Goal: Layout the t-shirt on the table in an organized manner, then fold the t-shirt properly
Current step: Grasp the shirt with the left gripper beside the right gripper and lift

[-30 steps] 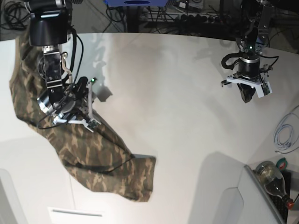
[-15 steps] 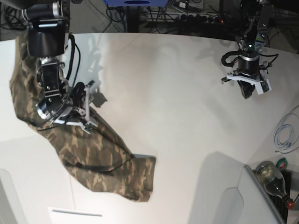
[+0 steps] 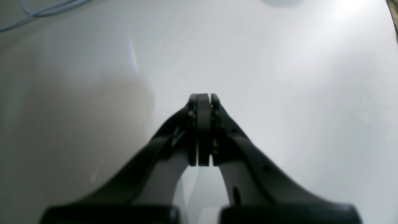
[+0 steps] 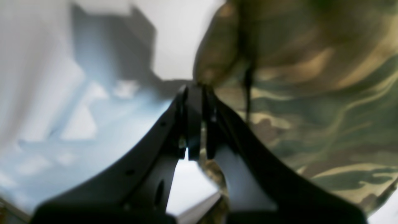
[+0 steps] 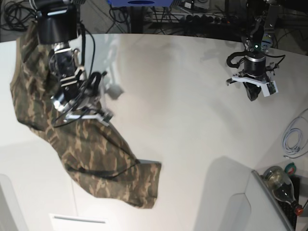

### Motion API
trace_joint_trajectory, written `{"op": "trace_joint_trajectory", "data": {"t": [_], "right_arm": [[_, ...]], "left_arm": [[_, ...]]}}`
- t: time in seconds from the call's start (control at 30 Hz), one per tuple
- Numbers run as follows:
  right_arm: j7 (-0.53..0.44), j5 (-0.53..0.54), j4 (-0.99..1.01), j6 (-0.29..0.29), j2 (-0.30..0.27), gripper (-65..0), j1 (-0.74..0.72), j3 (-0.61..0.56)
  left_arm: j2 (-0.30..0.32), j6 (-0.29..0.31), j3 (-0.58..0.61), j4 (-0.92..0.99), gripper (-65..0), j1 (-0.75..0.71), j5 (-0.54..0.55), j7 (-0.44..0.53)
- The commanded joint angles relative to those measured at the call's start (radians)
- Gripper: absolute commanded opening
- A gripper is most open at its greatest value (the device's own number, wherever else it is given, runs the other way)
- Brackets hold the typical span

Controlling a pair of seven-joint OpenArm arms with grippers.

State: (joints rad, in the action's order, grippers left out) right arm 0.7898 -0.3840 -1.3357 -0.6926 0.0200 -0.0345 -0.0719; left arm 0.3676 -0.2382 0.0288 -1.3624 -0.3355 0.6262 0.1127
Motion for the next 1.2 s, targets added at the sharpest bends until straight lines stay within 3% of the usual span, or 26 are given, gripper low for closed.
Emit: {"op": "trace_joint_trajectory", "data": {"t": [0.0,0.27,0.47,0.5,0.6,0.83,1.1,1.13,1.17], "right_arm": [[-0.010,0.013,-0.075,-0.006,0.007,-65.0,0.003,-0.030],[0.109,0.015,-0.397,-0.006,-0.002,-65.0,0.158,-0.220],[0.156,0.012,-0.623,-0.006,-0.007,-65.0,0.198,-0.243],[0.167,0.010,-0.650,-0.006,-0.019,-65.0,0.183,-0.242],[0.179,0.009,-0.672,-0.006,-0.030,-65.0,0.121,-0.239],[0.179,0.010,-0.672,-0.006,-0.042,-65.0,0.051,-0.134],[0.179,0.010,-0.675,-0.006,-0.042,-65.0,0.074,-0.125],[0.179,0.010,-0.675,-0.006,-0.042,-65.0,0.074,-0.124],[0.179,0.009,-0.675,-0.006,-0.044,-65.0,0.075,-0.124]], "left_arm": [[0.008,0.000,-0.003,-0.016,-65.0,0.006,-0.009,0.023],[0.003,0.000,-0.003,-0.016,-65.0,0.009,-0.009,0.023],[0.003,0.003,-0.003,-0.021,-65.0,0.003,-0.009,0.023],[0.003,0.024,0.001,-0.022,-65.0,0.002,-0.009,0.023],[0.006,0.069,0.073,-0.024,-65.0,0.013,-0.006,0.023],[0.005,0.072,0.374,-0.024,-65.0,0.114,-0.004,0.025],[-0.018,0.072,0.670,-0.025,-65.0,0.307,-0.009,0.029],[-0.018,0.072,0.699,-0.025,-62.0,0.330,-0.010,0.031],[-0.018,0.072,0.730,-0.025,-54.5,0.352,-0.012,0.031]]}}
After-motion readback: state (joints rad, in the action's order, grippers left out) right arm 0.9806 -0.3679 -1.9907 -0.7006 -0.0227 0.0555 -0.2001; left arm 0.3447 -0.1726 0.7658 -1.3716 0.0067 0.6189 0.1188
